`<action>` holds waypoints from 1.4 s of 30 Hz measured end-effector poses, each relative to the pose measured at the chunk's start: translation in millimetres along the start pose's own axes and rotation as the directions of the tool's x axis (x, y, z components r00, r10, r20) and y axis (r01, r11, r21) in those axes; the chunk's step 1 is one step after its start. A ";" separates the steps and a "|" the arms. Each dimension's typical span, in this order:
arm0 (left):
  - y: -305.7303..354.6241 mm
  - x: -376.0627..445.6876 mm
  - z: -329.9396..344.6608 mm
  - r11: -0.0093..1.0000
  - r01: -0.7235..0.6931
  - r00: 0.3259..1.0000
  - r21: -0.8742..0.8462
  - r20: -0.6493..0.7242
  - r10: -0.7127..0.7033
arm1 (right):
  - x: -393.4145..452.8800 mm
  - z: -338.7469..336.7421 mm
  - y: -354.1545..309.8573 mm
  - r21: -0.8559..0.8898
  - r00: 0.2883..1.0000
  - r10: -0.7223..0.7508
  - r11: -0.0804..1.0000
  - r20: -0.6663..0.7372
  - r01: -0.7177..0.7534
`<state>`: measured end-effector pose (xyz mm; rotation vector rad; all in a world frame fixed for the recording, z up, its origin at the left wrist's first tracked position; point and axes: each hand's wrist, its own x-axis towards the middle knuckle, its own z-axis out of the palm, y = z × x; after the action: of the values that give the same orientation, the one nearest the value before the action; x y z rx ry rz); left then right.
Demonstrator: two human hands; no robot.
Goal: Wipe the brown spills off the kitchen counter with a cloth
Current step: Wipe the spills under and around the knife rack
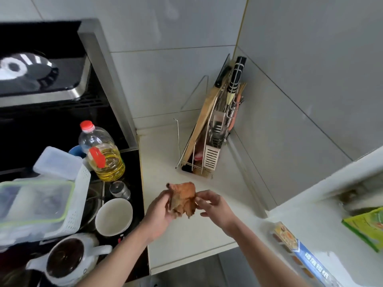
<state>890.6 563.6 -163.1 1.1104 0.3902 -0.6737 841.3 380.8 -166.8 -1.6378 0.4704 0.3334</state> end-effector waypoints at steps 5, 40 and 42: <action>34.9 -3.6 -33.0 0.994 0.105 0.979 -0.038 0.182 -0.096 | 5.9 39.1 -23.0 -0.047 0.993 -0.041 0.998 -0.112 0.036; 130.7 35.6 -54.7 0.927 -0.021 0.995 0.375 0.097 -0.017 | 42.9 15.7 -62.1 0.177 0.960 0.039 0.984 -0.276 0.011; 131.8 38.6 -53.4 0.944 0.104 0.981 0.313 0.123 -0.149 | 45.1 18.8 -61.9 0.228 0.966 0.073 0.974 -0.248 -0.015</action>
<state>1009.7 637.3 -117.4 1.3273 0.2377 -0.9464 911.8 399.4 -136.8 -1.4555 0.7143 0.0959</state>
